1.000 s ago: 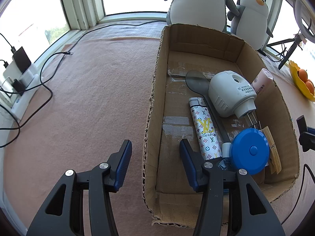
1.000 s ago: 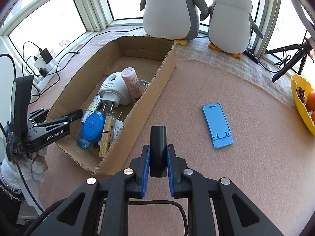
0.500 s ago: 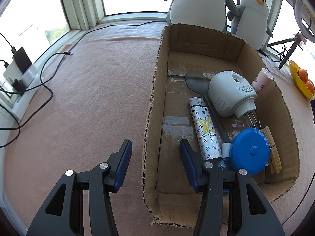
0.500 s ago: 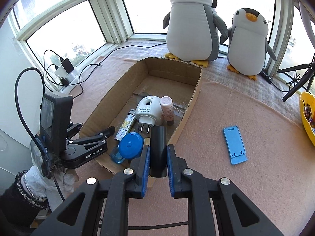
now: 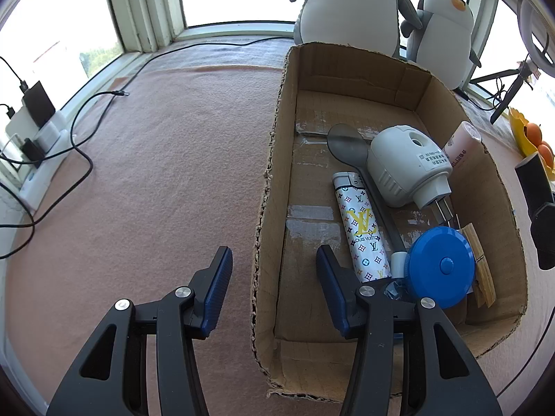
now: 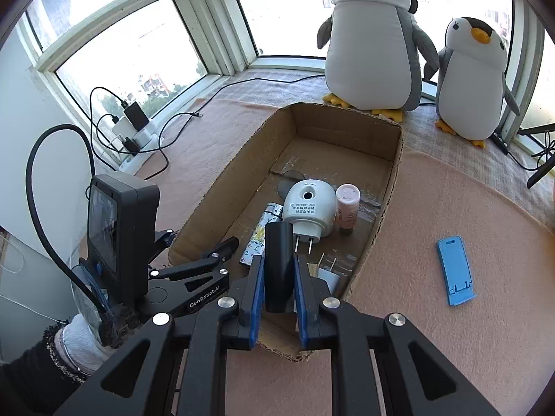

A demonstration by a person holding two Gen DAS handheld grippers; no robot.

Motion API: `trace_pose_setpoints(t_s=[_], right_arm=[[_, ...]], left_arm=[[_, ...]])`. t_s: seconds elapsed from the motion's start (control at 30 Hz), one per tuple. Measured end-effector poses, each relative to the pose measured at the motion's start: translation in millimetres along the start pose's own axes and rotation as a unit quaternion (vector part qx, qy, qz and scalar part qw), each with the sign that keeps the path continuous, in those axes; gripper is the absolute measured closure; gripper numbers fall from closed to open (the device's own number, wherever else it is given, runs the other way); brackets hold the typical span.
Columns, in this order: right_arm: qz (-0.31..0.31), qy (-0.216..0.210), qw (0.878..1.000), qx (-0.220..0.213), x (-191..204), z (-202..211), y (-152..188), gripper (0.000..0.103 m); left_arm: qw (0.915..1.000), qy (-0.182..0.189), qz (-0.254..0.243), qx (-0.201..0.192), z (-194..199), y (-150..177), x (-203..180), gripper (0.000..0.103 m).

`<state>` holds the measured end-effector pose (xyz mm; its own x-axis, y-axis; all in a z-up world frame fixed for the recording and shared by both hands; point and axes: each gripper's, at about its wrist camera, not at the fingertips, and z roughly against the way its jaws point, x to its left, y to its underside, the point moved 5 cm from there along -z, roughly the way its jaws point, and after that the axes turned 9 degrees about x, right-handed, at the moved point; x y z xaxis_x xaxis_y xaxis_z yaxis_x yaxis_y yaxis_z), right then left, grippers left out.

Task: Organize rigid objects
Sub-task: 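Carry the black cylinder into the box and open the right gripper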

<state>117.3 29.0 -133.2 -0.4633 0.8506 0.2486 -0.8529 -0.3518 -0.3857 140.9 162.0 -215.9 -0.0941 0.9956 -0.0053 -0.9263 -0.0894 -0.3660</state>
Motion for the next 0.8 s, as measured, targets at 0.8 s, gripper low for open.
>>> trace_pose_setpoints(t_s=[0.8], right_arm=[[-0.013, -0.011, 0.999, 0.032, 1.6, -32.7, 0.1, 0.088]], left_arm=[[1.0000, 0.000, 0.000, 0.000, -0.1, 0.3, 0.3, 0.052]])
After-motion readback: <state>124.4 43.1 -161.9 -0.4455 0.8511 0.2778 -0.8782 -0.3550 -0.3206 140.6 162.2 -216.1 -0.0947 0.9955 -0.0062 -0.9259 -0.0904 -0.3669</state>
